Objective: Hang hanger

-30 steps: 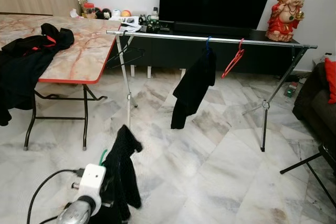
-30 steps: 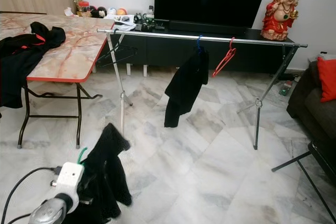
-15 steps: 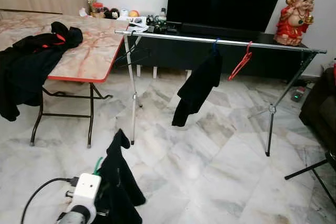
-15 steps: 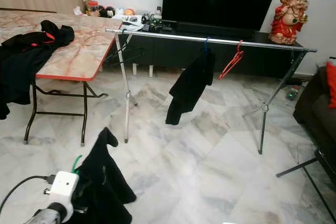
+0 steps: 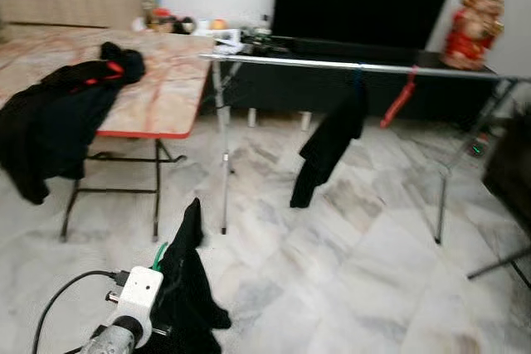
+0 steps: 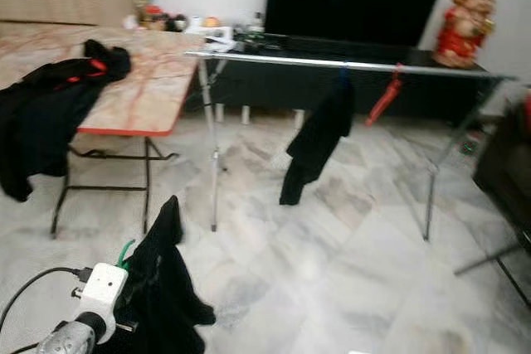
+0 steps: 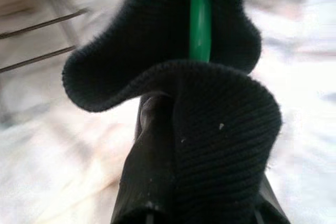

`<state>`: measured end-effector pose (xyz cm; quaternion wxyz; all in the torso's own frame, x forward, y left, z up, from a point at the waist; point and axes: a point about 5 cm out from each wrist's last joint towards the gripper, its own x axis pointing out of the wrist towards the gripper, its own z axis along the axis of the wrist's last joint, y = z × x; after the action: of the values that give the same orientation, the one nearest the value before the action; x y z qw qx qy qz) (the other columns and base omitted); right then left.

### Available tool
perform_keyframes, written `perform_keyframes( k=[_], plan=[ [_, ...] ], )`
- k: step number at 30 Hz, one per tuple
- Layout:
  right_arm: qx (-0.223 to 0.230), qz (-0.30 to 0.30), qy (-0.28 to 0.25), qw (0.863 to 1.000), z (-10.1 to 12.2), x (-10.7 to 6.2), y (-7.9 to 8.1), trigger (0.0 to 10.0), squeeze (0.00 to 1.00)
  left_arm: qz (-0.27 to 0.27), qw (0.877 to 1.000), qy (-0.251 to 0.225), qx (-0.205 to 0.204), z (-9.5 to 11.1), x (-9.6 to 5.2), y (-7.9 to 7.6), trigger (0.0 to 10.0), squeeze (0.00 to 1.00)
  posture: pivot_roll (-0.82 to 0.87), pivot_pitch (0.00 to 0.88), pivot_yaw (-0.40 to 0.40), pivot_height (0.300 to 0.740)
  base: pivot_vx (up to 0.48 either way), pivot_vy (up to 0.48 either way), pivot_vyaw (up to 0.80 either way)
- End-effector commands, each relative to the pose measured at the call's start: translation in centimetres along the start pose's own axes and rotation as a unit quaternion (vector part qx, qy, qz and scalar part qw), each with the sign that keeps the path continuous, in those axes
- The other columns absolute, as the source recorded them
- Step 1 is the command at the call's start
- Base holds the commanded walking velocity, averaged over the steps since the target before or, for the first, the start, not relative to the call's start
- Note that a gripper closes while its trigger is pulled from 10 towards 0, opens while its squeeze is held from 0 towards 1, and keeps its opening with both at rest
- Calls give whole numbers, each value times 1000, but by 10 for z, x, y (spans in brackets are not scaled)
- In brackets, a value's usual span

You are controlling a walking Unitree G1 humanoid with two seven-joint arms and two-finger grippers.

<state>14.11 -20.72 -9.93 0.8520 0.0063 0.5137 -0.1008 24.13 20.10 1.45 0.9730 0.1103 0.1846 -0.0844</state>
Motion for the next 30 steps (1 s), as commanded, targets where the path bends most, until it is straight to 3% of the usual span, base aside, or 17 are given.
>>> perform_keyframes(
  k=[1, 17, 23, 30],
  plan=[
    [5, 1, -6, 1000, 6, 1, 0, 10000, 0, -2, 999, -32, 17, 14, 3, 2, 10000, 0, 166, 0, -87, 740, 0, 0, -788],
    [1, 5, -17, 1000, 11, 1, 3, 10000, 0, -1, 999, -35, 9, 19, 7, -3, 10000, 0, 167, 0, -89, 740, 0, 0, -770],
    [-4, 9, -24, 1000, 12, 1, 4, 10000, 0, 1, 999, -39, -2, 21, 7, -4, 10000, 0, 169, 0, -90, 740, 0, 0, 0],
    [-5, 15, -29, 999, 15, 1, 12, 10000, 0, 6, 999, -43, -8, 24, 8, -3, 10000, 0, 168, 0, -90, 740, 368, 0, 0]
  ],
)
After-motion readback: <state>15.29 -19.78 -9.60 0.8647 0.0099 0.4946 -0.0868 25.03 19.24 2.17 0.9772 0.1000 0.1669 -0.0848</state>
